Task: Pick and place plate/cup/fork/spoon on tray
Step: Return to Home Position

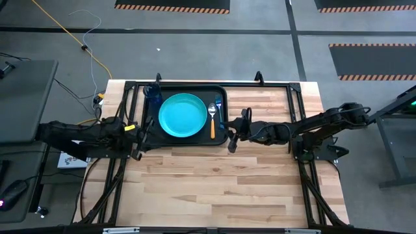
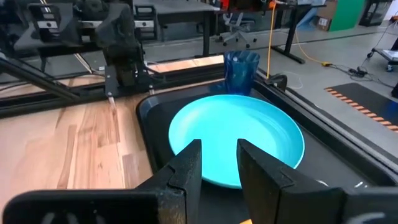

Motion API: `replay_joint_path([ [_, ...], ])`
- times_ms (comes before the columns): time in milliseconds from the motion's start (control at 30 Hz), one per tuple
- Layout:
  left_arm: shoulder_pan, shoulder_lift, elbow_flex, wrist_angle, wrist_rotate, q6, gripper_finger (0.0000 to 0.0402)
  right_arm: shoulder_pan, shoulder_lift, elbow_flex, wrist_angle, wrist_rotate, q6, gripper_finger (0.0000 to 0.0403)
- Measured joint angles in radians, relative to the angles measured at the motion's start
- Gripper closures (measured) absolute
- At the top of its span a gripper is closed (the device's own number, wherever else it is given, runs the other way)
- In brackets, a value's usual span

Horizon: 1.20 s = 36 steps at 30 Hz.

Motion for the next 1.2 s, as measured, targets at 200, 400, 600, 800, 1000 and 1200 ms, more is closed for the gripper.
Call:
replay_joint_path([
  [200, 0.0, 0.0, 0.0, -0.03, -0.089, 0.037, 0.033, 0.0, 0.0, 0.0, -0.045, -0.005, 0.009, 0.0311],
  [400, 0.008, 0.0, 0.0, -0.071, -0.106, 0.086, 0.039, 0.011, -0.015, 0.0, -0.087, -0.007, -0.016, 0.0319],
  [600, 0.029, -0.008, 0.0, -0.105, -0.107, 0.087, 0.04, 0.069, -0.127, 0.0, -0.325, 0.004, 0.003, 0.0394],
  [800, 0.029, -0.022, 0.0, -0.104, -0.109, 0.085, 0.0401, 0.129, -0.261, -0.022, -0.573, 0.113, 0.166, 0.0399],
  [1000, 0.029, -0.03, 0.0, -0.105, -0.143, 0.102, 0.0401, 0.101, -0.465, -0.315, -0.25, 0.007, 0.173, 0.0402],
  [1200, 0.029, -0.03, 0.0, -0.105, -0.142, 0.114, 0.0401, -0.126, -0.666, -0.516, -0.058, -0.253, 0.21, 0.0402],
])
